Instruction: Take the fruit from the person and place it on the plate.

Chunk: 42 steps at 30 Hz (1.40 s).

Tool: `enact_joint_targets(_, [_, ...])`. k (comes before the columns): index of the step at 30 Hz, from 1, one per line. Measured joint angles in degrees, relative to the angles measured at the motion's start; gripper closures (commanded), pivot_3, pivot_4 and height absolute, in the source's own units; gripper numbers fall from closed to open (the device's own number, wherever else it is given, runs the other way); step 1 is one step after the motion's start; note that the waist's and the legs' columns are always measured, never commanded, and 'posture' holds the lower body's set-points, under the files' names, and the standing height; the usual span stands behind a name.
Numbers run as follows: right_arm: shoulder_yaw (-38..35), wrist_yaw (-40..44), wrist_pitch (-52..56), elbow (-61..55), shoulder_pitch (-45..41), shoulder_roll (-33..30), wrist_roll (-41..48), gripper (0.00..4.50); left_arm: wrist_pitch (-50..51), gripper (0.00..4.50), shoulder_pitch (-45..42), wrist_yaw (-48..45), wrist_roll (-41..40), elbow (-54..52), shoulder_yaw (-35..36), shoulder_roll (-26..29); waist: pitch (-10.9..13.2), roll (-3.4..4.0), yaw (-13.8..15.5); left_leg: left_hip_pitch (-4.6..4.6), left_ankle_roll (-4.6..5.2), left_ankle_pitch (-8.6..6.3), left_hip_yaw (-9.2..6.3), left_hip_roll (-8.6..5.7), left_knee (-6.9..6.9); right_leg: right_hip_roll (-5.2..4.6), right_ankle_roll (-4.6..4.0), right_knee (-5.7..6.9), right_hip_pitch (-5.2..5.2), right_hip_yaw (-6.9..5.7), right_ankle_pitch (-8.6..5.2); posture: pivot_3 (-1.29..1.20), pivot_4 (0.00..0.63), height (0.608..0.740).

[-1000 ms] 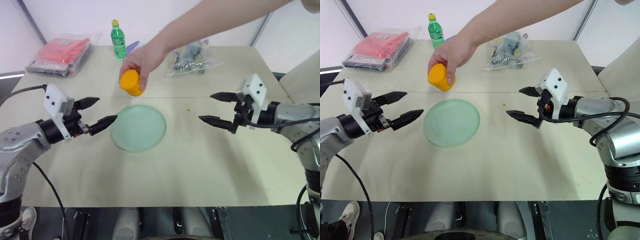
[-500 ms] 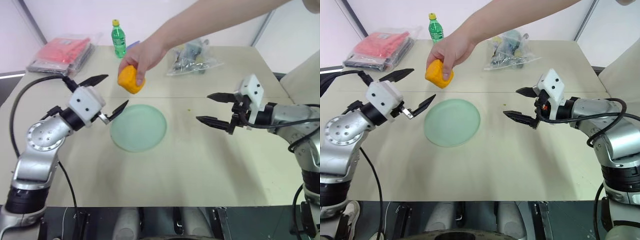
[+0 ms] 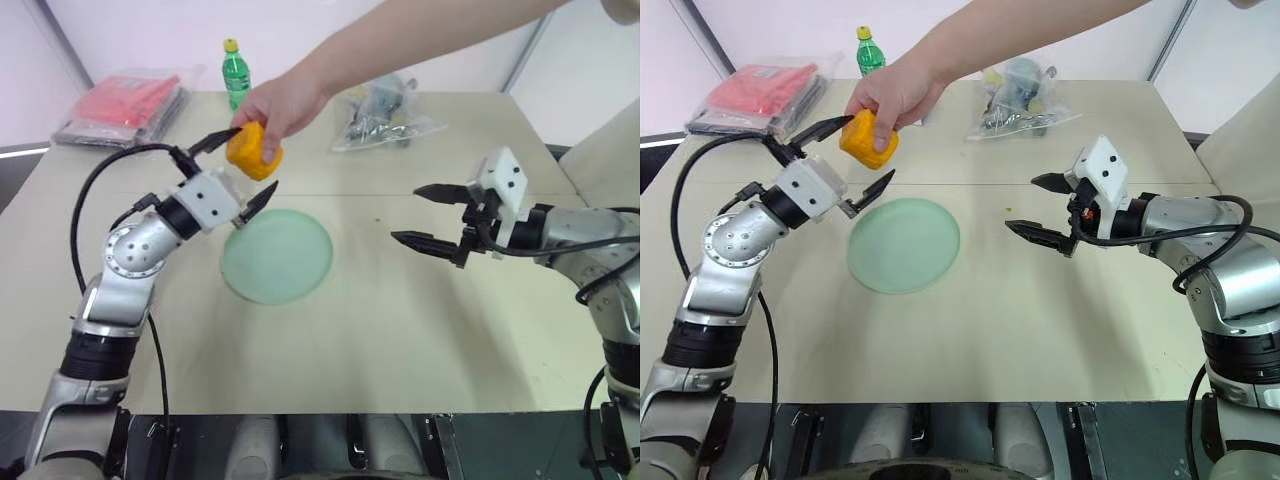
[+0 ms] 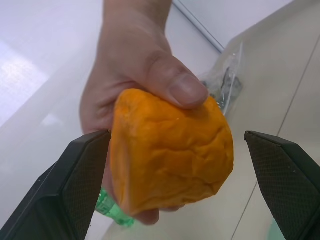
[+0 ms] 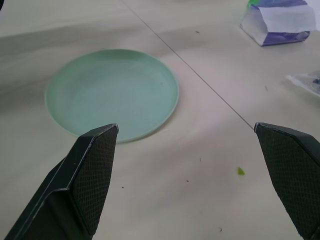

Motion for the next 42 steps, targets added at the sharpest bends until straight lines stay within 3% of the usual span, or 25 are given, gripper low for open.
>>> enact_joint_targets(9, [-0.51,-0.95,0.68,-0.35,0.04,0.00,0.04,0.04,-4.83,0.00,-2.09,2.41,4.38,4.14,-1.12,-1.97,0.00,0.00,0.71,0.00,0.00,0.00,0.02,0.00,0.04,-0.01,0.01,0.02,0.00,0.00,0.00,0.00,0.150,0.731])
enact_joint_targets(14, [-0.62,-1.39,0.78,-1.28,0.33,-0.01,0.35,0.00,-5.98,2.35,-2.09,2.41,4.76,4.48,-1.46,-2.21,0.00,0.00,0.86,0.00,0.00,0.00,0.02,0.00,0.05,-0.01,0.01,0.03,0.00,0.00,0.00,0.00,0.150,0.731])
enact_joint_targets(15, [-0.64,-1.44,0.81,-1.29,0.36,-0.01,0.54,0.00,-6.17,2.48,-2.09,2.41,4.78,4.48,-1.48,-2.25,0.00,0.00,0.86,0.00,0.00,0.00,0.02,0.00,0.06,-0.01,0.01,0.03,0.00,0.00,0.00,0.00,0.150,0.731])
enact_joint_targets(26, [-0.66,-2.07,0.86,-1.30,0.36,-0.01,1.08,0.00,-6.35,2.48,-2.05,3.17,5.41,4.48,-1.47,-2.30,0.00,0.00,0.86,0.00,0.00,0.00,0.02,0.00,0.06,-0.01,0.01,0.04,0.00,0.00,0.00,0.00,0.150,0.731])
enact_joint_targets(29, [-0.66,-2.15,0.94,-1.30,0.36,-0.02,1.11,0.00,-3.31,2.48,-1.31,1.46,2.32,3.45,-1.33,-2.42,0.00,0.00,0.84,0.00,0.00,0.00,0.02,0.00,0.06,-0.01,0.01,0.05,0.00,0.00,0.00,0.00,0.150,0.731])
enact_joint_targets(36, [-0.74,-0.52,1.09,-2.19,2.55,-4.45,0.19,0.00,27.12,2.48,5.19,-10.83,-22.10,-10.95,3.09,1.79,0.00,0.00,0.61,0.01,0.00,0.00,-0.03,0.03,0.06,0.00,0.00,0.10,-0.01,0.00,0.00,0.00,0.150,0.731])
enact_joint_targets(39, [-0.73,-0.26,1.07,-3.12,3.19,-4.49,0.02,0.00,35.42,2.48,5.88,-11.79,-27.78,-14.24,3.57,2.27,0.00,0.00,0.73,0.03,0.00,0.00,-0.06,0.01,0.07,0.00,0.00,0.11,0.02,0.00,0.00,0.00,0.150,0.731])
enact_joint_targets(42, [-0.67,-0.42,1.10,-4.12,3.82,-4.34,0.02,0.00,40.68,2.48,5.65,-9.77,-30.84,-15.40,3.90,-0.63,0.00,0.00,0.90,0.02,0.00,0.00,-0.06,-0.01,0.11,-0.01,0.00,0.10,0.06,0.00,0.00,0.00,0.150,0.731])
